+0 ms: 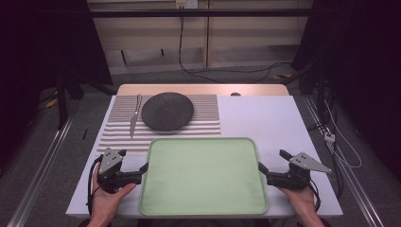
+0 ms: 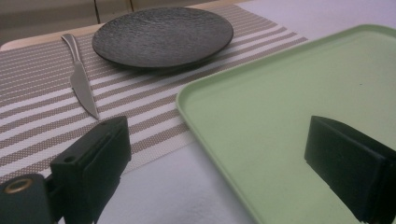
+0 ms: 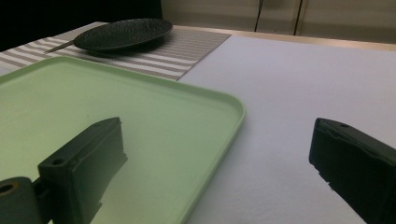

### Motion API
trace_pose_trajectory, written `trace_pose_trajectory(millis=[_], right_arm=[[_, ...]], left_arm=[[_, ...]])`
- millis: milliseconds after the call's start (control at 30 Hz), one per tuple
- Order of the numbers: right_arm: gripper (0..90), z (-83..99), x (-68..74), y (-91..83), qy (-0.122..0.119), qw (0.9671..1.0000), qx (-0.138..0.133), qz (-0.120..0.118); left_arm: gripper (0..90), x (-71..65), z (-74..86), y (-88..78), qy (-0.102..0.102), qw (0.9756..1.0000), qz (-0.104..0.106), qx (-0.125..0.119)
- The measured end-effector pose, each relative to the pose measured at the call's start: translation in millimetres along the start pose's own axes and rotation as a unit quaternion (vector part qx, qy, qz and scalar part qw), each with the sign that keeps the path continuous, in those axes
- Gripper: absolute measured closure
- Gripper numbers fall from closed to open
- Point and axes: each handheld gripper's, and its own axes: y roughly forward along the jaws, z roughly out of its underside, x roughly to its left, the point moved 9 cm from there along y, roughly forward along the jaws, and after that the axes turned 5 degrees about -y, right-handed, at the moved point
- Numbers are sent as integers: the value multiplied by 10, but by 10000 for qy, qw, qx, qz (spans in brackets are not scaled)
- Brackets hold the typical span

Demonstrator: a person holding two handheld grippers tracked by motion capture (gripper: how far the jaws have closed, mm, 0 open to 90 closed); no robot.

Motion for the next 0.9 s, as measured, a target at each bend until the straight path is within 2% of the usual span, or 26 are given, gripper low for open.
trace_pose_trajectory(millis=[200,367,400,433,500,567,667,900], right_arm=[[32,-5,-3,-5,57,10000,-18,-36],[32,-8,4,-3,88,9999,-22,-53],[32,-8,4,-3,70,10000,-20,-53],[32,-7,6,-5,58,10000,-15,-58],[32,-7,5,-6,57,10000,-15,-57],[32,-4,1,-2,73,10000,-1,-47],[32,-1,-3,-1,56,10000,24,-23],[33,-2,4,12,19,10000,56,-1]], left_arm=[[87,12,-28,37,33,9999,-15,113],[92,34,-90,43,29,9999,-19,98],[99,36,-95,43,-31,9999,-12,114],[153,39,-97,47,-132,9998,-6,180],[187,50,-113,58,-158,9996,21,243],[175,55,-137,71,-139,9996,-30,248],[164,68,-158,89,-179,9992,63,341],[117,198,-212,151,-321,9987,36,401]])
